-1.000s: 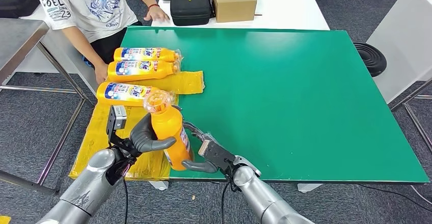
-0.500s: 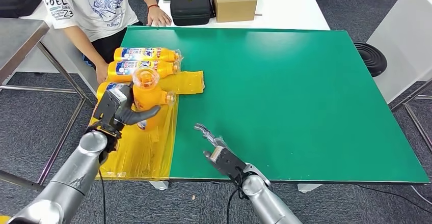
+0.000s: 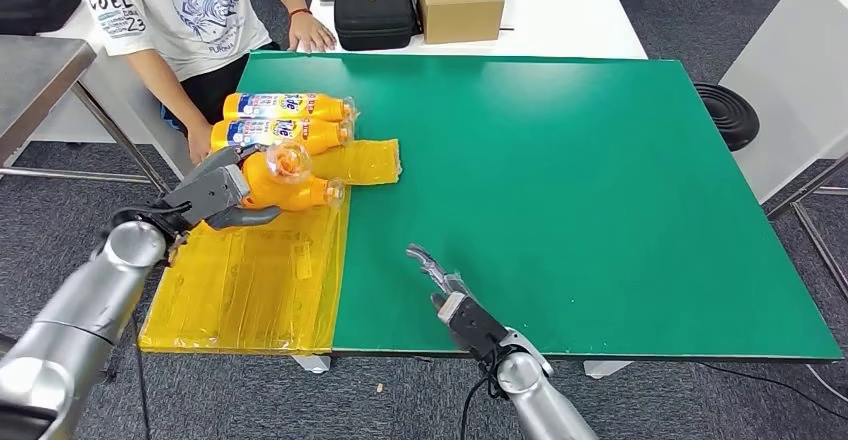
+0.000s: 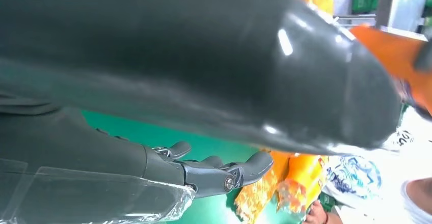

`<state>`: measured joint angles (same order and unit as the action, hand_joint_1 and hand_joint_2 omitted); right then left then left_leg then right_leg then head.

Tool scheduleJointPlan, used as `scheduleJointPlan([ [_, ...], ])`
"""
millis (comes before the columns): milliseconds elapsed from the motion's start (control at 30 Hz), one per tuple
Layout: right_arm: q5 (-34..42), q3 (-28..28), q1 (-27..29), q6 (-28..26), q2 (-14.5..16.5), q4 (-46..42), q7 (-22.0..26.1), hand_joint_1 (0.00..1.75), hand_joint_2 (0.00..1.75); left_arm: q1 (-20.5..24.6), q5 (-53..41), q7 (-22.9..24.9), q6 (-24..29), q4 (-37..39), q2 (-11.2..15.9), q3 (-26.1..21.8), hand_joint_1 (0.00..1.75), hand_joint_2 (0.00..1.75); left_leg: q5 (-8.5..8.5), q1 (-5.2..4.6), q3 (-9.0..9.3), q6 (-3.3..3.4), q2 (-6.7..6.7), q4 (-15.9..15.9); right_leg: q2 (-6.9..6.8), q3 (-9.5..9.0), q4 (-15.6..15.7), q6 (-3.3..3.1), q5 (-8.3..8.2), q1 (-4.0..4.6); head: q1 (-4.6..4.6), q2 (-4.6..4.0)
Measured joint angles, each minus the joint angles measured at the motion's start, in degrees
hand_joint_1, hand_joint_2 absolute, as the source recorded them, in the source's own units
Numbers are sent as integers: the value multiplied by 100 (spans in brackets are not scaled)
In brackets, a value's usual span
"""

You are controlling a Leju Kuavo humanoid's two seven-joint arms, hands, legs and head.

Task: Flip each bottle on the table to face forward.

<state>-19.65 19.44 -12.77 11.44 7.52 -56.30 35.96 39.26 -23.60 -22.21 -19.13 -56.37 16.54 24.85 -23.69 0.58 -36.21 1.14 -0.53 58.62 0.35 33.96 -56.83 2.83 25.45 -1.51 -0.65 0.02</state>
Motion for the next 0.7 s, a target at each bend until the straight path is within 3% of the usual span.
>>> scheduleJointPlan([
  [233, 124, -289, 20, 87, -58, -106, -16, 0, 0, 344, -637, -14, -992, -533, 947, 600, 175, 175, 0, 6, -1, 0, 4, -1, 3, 1, -1, 0, 0, 0, -1, 0],
  [400, 142, -424, 119, 75, -112, -185, 11, 0, 0, 223, -846, 7, -981, -915, 1617, 860, 175, 175, -1, 6, -1, -1, 0, -1, 3, 3, -1, -2, 2, 1, -1, 0],
  [533, 158, -536, 182, 65, -123, -305, 26, 0, 0, -93, -1138, 139, -524, -1037, 1765, 974, 175, 175, -1, 4, -2, -1, -1, -1, 2, 2, 0, -2, 2, -2, 1, 0],
  [700, 128, -681, 268, 64, -120, -524, 11, 0, 0, -576, -1380, 203, 138, -1052, 1669, 1038, 175, 175, -1, 1, -1, -1, 0, -1, 3, 4, 2, -2, 2, -6, 1, 0],
])
